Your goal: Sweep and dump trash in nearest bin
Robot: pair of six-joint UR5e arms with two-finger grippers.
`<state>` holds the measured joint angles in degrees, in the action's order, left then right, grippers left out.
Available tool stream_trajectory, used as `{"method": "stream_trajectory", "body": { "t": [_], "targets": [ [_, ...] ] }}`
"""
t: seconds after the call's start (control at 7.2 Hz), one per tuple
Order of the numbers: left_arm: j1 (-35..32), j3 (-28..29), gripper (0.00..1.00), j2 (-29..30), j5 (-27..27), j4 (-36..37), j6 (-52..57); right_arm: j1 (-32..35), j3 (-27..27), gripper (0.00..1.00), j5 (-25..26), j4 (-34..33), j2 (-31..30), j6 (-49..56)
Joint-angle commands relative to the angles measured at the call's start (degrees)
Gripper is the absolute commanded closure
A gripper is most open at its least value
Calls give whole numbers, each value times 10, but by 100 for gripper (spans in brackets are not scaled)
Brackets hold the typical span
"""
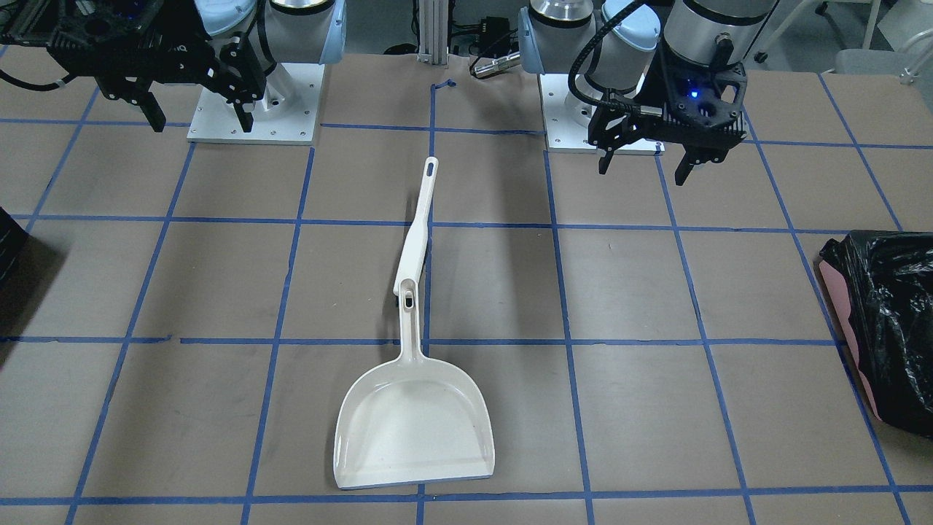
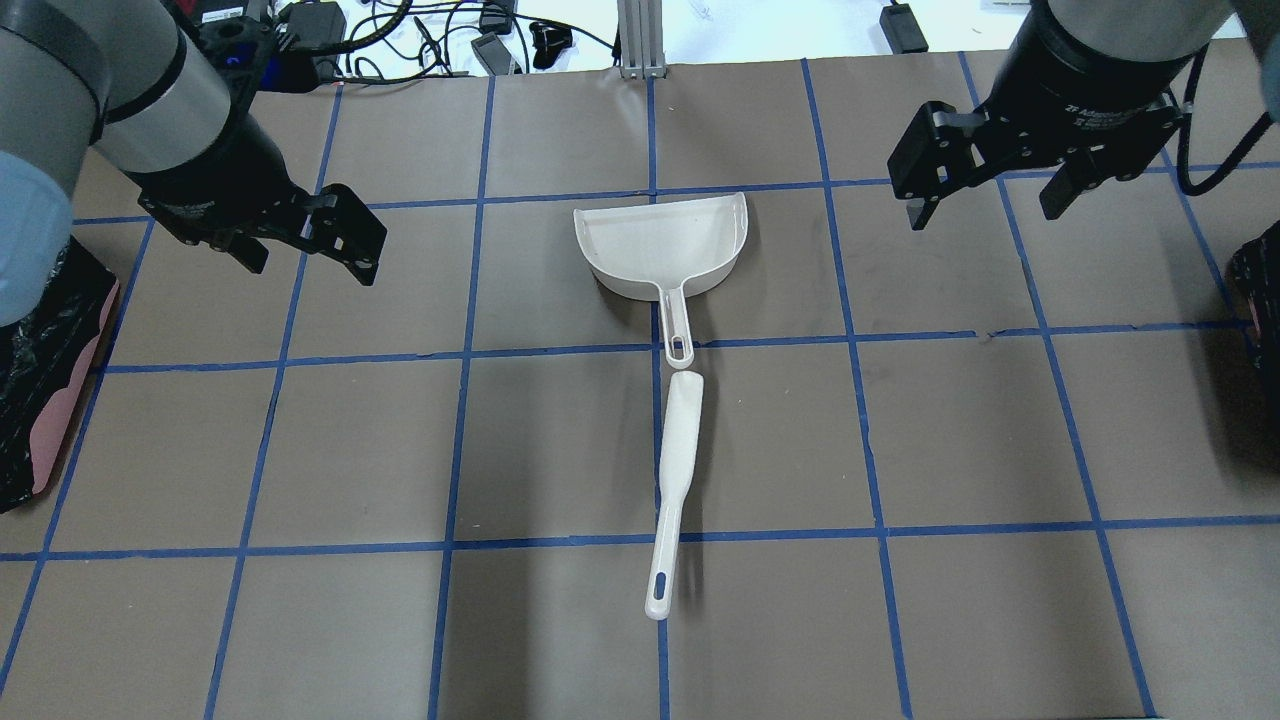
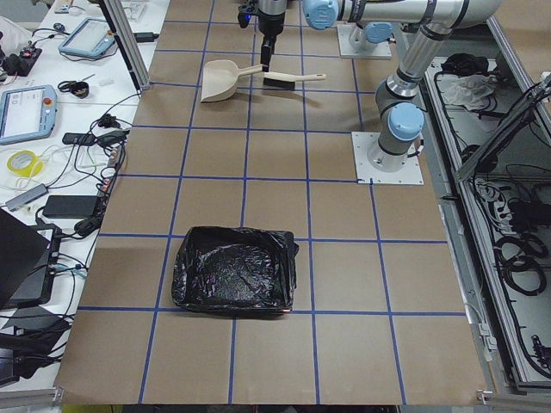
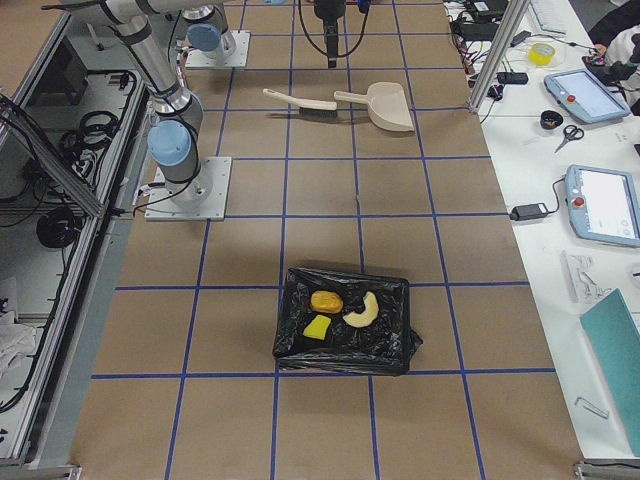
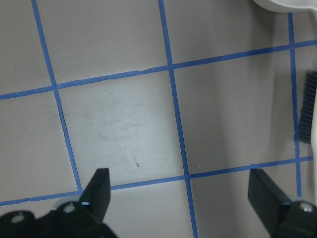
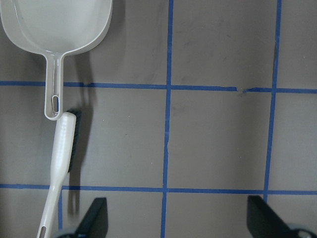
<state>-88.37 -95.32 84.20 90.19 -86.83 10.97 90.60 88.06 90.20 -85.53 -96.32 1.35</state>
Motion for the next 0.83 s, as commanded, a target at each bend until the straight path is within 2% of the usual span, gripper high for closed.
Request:
{"method": "stream_trajectory", "body": {
  "t": [0.0, 0.69],
  "targets": [
    [0, 0, 0, 0, 0, 0, 0, -2, 1, 0, -1, 8, -2, 1],
    [0, 0, 0, 0, 5, -1, 0, -3, 1, 0, -2, -3, 5, 10]
  ]
}}
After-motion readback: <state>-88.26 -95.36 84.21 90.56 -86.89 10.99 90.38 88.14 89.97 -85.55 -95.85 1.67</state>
